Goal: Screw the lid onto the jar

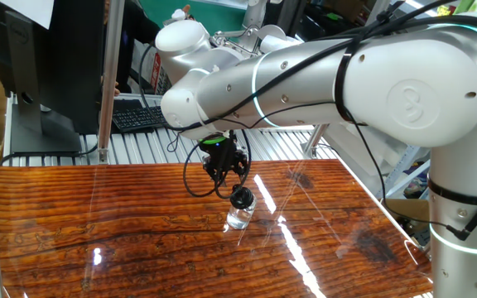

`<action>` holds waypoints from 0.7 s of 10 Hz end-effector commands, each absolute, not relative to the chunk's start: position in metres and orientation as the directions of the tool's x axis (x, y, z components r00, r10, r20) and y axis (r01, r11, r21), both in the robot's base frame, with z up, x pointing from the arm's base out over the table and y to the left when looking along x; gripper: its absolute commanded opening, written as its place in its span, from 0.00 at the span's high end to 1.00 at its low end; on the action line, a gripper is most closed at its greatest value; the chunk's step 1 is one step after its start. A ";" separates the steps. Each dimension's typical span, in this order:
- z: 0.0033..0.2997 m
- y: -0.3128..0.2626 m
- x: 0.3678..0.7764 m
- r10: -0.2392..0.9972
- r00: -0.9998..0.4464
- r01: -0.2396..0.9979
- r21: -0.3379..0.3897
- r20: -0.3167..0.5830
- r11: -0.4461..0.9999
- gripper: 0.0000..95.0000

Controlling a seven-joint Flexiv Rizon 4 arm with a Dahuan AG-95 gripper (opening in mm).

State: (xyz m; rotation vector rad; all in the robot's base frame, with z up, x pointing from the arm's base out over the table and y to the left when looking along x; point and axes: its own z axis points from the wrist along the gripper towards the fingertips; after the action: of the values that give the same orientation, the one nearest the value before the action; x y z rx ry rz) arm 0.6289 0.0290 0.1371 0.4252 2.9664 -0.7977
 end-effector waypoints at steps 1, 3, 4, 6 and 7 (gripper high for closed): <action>0.135 0.029 0.628 0.251 -0.961 0.274 -0.485 -0.114 0.830 0.60; 0.132 0.027 0.626 0.248 -0.962 0.274 -0.483 -0.119 0.831 0.60; 0.132 0.026 0.626 0.246 -0.962 0.272 -0.483 -0.118 0.832 0.60; 0.133 0.024 0.626 0.237 -0.964 0.264 -0.481 -0.117 0.836 0.60; 0.132 0.024 0.626 0.233 -0.965 0.261 -0.481 -0.118 0.837 0.60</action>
State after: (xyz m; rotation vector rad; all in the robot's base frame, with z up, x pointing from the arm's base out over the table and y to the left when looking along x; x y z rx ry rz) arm 0.6259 0.0231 0.1326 0.3989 2.9588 -0.7889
